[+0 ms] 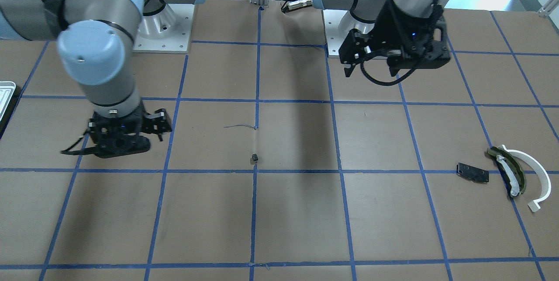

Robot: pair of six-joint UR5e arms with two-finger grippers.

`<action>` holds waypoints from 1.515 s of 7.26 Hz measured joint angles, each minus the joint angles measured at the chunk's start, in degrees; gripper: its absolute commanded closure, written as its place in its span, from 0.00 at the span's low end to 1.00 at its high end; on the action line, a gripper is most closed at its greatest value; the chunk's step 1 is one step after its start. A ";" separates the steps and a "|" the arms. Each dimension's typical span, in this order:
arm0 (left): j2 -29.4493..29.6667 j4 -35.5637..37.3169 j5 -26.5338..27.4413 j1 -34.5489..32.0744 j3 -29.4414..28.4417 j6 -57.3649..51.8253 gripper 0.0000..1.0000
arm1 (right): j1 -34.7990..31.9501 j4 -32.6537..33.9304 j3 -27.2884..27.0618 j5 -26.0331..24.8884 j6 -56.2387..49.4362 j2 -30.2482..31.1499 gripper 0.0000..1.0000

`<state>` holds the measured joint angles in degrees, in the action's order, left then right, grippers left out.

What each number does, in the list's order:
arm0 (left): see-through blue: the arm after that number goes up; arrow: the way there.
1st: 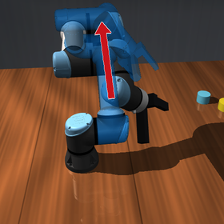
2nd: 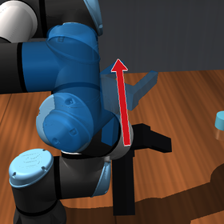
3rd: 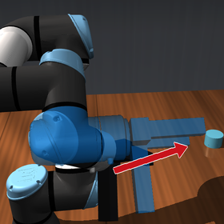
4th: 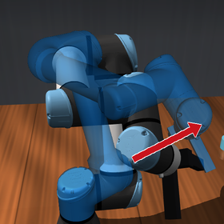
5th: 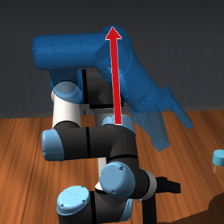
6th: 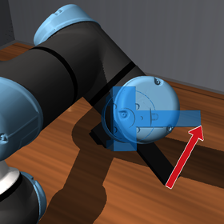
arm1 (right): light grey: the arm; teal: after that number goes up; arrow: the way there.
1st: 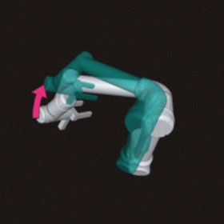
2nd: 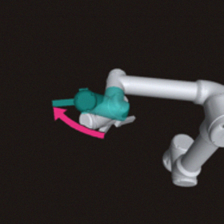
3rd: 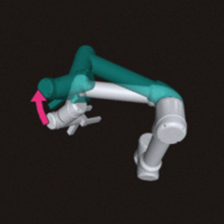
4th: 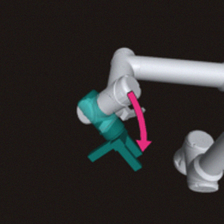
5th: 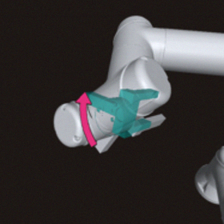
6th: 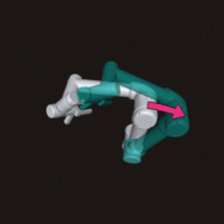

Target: Place bearing gear from tray to pile

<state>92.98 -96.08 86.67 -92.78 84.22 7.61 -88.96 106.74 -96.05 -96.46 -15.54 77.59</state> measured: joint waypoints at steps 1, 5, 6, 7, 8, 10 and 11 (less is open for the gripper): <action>2.22 4.21 -0.34 -4.26 1.53 5.69 0.00 | 6.33 -0.93 -0.01 -0.09 -6.71 1.52 0.00; 16.30 23.09 0.33 -16.57 5.93 29.59 0.00 | 32.48 1.14 0.25 1.74 -33.32 0.94 0.00; 20.04 27.41 0.68 -17.66 6.08 31.81 0.00 | 37.95 4.39 0.56 2.76 -40.07 -1.55 0.00; 23.08 29.75 1.42 -18.88 6.17 33.32 0.00 | 42.64 8.27 0.55 4.20 -46.32 -4.66 0.00; 25.73 31.58 2.91 -20.08 6.28 34.41 0.00 | 46.87 11.81 0.41 5.93 -52.24 -8.32 0.00; 29.13 35.21 6.15 -21.86 7.14 35.97 0.00 | 51.22 17.22 0.14 7.46 -58.41 -14.04 0.00; 29.25 36.16 6.68 -22.38 8.56 35.97 0.00 | 51.84 20.07 0.12 7.59 -59.32 -15.94 0.01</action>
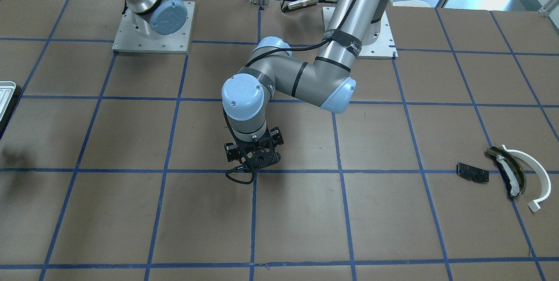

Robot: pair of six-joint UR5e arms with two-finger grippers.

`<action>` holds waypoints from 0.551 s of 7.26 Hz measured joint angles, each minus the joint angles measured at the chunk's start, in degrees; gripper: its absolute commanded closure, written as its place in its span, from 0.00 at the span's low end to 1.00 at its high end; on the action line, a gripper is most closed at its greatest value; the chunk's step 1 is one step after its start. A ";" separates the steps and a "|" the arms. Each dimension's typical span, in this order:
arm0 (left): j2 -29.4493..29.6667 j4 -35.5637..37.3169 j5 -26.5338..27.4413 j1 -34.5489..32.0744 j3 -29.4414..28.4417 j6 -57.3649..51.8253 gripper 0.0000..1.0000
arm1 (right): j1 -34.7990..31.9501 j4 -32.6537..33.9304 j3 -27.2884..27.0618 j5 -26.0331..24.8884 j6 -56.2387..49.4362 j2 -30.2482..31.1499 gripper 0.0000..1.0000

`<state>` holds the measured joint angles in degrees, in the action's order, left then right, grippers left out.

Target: Place bearing gear from tray to pile

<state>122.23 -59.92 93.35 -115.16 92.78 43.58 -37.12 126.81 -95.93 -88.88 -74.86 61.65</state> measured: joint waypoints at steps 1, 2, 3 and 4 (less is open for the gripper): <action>-0.27 2.03 0.15 -0.20 2.22 -0.54 0.00 | 0.32 2.59 0.11 0.00 -0.32 -1.68 0.03; -0.37 5.73 0.22 -0.22 4.45 -1.86 0.05 | 0.69 3.80 0.33 -0.04 -0.23 -2.84 0.04; -0.15 9.24 0.27 -0.24 6.15 -3.08 0.32 | 1.08 4.27 0.55 -0.04 0.53 -3.56 0.06; -0.24 11.08 0.21 -0.19 6.93 -3.65 0.51 | 1.26 4.43 0.64 -0.07 1.99 -3.93 0.08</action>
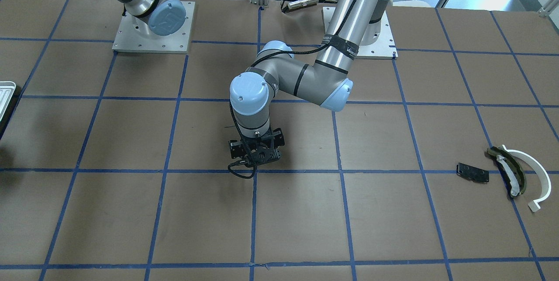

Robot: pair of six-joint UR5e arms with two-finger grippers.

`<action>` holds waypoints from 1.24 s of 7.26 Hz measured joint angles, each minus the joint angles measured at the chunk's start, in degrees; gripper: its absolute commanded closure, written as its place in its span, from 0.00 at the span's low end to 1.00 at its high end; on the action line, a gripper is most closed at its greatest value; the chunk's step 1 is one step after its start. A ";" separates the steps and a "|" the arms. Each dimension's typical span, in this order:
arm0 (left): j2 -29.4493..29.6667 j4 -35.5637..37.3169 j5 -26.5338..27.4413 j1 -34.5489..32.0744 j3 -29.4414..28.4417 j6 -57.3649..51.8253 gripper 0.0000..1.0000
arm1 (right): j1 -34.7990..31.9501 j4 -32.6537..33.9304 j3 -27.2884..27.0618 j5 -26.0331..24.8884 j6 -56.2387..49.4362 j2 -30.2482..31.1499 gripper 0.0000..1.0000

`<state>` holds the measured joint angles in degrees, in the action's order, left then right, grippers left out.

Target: Place bearing gear from tray to pile

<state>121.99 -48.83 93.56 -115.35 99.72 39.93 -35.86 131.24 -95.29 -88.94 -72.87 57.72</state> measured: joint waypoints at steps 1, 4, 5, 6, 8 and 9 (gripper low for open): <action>-0.37 0.73 -0.13 0.14 0.26 -0.24 0.71 | 0.05 0.05 -0.01 -0.23 2.07 -0.22 0.08; -0.76 1.08 0.00 0.29 0.43 -1.10 0.99 | 0.11 0.07 -0.07 -0.76 7.22 -0.65 0.50; -0.85 1.02 0.02 0.33 0.29 -1.29 1.00 | 0.15 0.08 0.00 -0.70 7.52 -0.71 0.75; -1.44 0.73 -0.07 0.47 -0.14 -1.51 1.00 | 0.16 0.07 0.05 -0.60 7.59 -0.73 0.90; -5.32 -4.23 -0.44 2.37 -1.39 -6.98 1.00 | 0.18 0.02 0.13 -0.62 7.34 -0.74 1.00; -8.14 -8.37 -0.45 5.87 -1.72 -14.30 1.00 | 0.18 0.00 0.14 -0.66 7.16 -0.68 1.00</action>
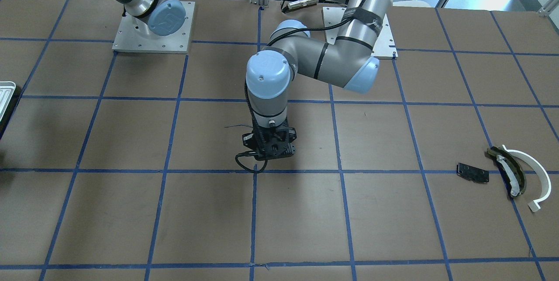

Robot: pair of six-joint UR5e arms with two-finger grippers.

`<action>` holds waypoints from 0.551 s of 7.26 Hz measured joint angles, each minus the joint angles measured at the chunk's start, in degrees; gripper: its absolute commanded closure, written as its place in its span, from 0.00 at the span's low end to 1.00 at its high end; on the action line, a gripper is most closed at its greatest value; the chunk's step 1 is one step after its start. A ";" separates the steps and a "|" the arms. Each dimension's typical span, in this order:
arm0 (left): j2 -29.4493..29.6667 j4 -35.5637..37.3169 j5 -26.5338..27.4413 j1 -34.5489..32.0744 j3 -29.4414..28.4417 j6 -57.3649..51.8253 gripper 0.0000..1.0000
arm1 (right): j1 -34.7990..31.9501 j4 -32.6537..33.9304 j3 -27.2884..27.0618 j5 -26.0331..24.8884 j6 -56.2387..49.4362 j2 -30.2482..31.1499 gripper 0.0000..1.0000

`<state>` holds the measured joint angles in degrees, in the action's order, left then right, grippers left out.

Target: Place bearing gear from tray to pile

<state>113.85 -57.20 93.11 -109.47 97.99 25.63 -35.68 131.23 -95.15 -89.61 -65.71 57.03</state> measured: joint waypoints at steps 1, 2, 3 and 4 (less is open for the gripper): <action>-2.34 -3.53 0.28 5.90 -0.04 -8.38 1.00 | 0.00 -0.06 0.08 -0.05 0.00 0.18 1.00; -4.42 -6.99 0.54 13.31 -0.18 -16.40 1.00 | 0.00 -0.39 0.09 -0.11 0.23 0.88 1.00; -5.99 -10.28 1.25 20.70 -0.06 -25.53 1.00 | -0.11 -1.64 -0.04 -0.17 0.94 2.68 1.00; -6.75 -12.68 2.25 28.25 0.25 -36.43 1.00 | -0.68 -4.57 -0.18 -0.11 2.40 5.82 1.00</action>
<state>107.10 -69.88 95.36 -81.22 98.24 -10.79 -36.36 126.66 -95.33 -89.72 -63.31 62.85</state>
